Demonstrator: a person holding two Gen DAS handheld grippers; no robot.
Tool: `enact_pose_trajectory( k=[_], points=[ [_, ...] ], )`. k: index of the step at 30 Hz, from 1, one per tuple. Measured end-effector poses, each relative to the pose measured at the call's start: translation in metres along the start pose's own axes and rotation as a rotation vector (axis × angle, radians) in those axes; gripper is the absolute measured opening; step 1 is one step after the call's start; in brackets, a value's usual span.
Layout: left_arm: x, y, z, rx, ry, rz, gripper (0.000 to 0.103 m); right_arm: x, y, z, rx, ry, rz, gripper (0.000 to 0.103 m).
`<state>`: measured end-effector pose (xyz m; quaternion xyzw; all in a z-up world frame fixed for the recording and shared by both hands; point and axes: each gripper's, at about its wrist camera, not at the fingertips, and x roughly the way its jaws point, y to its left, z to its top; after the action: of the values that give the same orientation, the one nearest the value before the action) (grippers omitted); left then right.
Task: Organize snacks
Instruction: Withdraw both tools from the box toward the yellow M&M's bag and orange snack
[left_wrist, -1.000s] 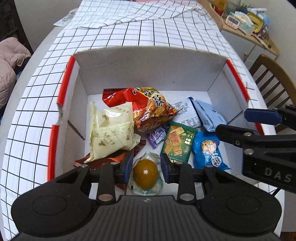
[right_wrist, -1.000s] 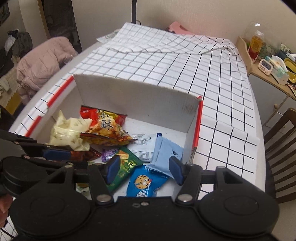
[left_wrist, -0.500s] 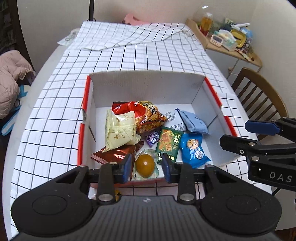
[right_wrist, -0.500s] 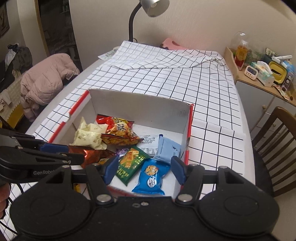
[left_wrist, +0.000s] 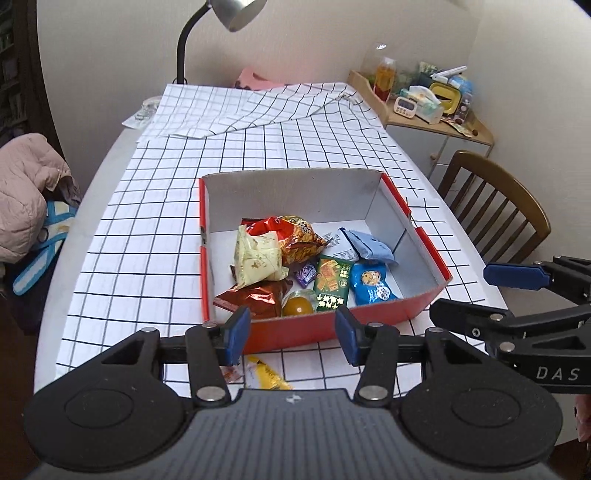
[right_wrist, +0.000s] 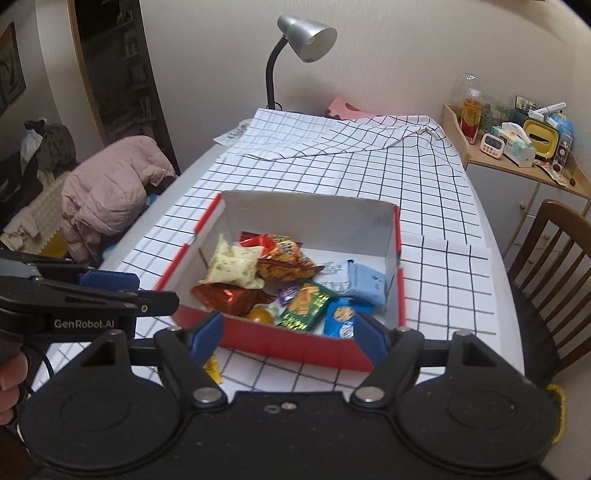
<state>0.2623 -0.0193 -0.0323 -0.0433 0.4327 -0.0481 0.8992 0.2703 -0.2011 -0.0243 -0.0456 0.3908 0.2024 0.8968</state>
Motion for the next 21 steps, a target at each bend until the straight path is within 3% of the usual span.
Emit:
enact_pose_trajectory(
  k=[4, 9, 11, 19, 21],
  points=[
    [-0.017, 0.008, -0.014, 0.014, -0.026, -0.001, 0.064, -0.010, 0.012, -0.011, 0.007, -0.015, 0.020, 0.083],
    [-0.033, 0.022, -0.029, 0.019, -0.043, -0.001, 0.066, -0.018, 0.031, -0.024, -0.012, -0.024, 0.047, 0.085],
    [-0.037, 0.027, -0.035, 0.018, -0.046, 0.002, 0.076, -0.019, 0.039, -0.028, -0.016, -0.028, 0.057, 0.093],
    [-0.037, 0.047, -0.058, 0.014, -0.019, -0.007, 0.078, -0.015, 0.057, -0.041, -0.003, -0.036, 0.087, 0.097],
    [-0.033, 0.053, -0.063, 0.005, -0.009, -0.021, 0.088, -0.011, 0.059, -0.044, -0.001, -0.030, 0.090, 0.097]
  ],
)
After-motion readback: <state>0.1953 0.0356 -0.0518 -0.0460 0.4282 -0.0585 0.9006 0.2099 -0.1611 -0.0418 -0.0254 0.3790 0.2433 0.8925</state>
